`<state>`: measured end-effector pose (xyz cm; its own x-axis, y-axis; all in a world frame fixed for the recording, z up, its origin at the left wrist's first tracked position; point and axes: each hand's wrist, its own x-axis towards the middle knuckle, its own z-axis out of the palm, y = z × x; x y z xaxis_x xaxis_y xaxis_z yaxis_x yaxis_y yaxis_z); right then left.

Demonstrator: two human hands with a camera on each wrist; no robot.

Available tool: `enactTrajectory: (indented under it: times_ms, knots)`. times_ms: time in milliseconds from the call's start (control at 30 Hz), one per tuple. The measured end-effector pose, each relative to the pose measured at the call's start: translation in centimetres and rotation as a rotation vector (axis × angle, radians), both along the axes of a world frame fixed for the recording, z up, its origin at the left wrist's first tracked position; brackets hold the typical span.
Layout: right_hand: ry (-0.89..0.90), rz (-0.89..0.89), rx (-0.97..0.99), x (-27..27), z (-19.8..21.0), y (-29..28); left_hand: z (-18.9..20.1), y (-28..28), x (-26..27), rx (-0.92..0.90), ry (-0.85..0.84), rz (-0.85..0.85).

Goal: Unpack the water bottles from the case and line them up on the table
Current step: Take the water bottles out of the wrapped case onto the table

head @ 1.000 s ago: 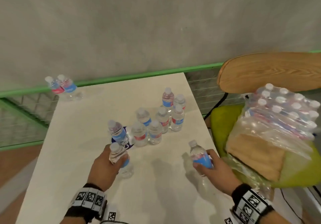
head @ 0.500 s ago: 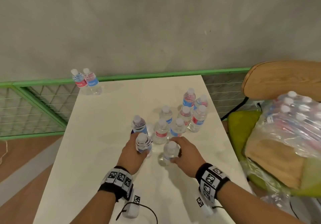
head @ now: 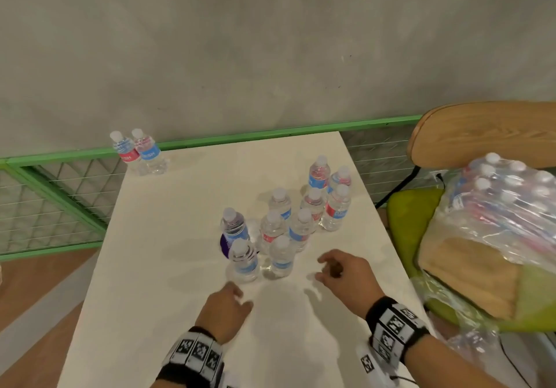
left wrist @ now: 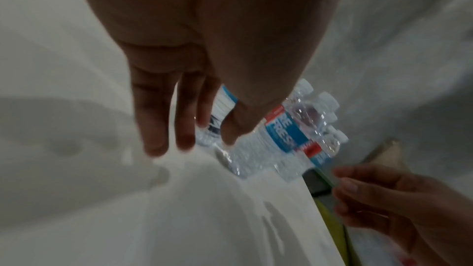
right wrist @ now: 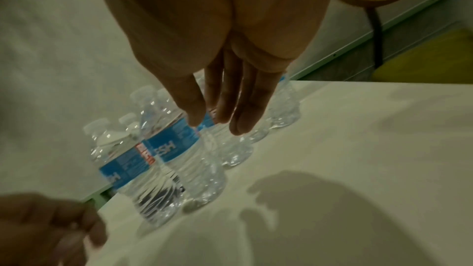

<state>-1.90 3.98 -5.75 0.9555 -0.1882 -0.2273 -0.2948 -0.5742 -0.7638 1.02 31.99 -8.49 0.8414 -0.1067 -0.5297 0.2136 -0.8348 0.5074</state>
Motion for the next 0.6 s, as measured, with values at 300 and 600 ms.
enactTrajectory:
  times_ms: [300, 600]
  knots:
    - [0.186, -0.317, -0.119, -9.7, -0.4, -14.4, 1.9, -15.4, -1.6, -0.105, 0.101, -0.67]
    - [0.248, -0.6, -0.233, -9.1, 1.4, -28.7, 2.7, -39.2, -1.9, -0.378, 0.011, -0.871]
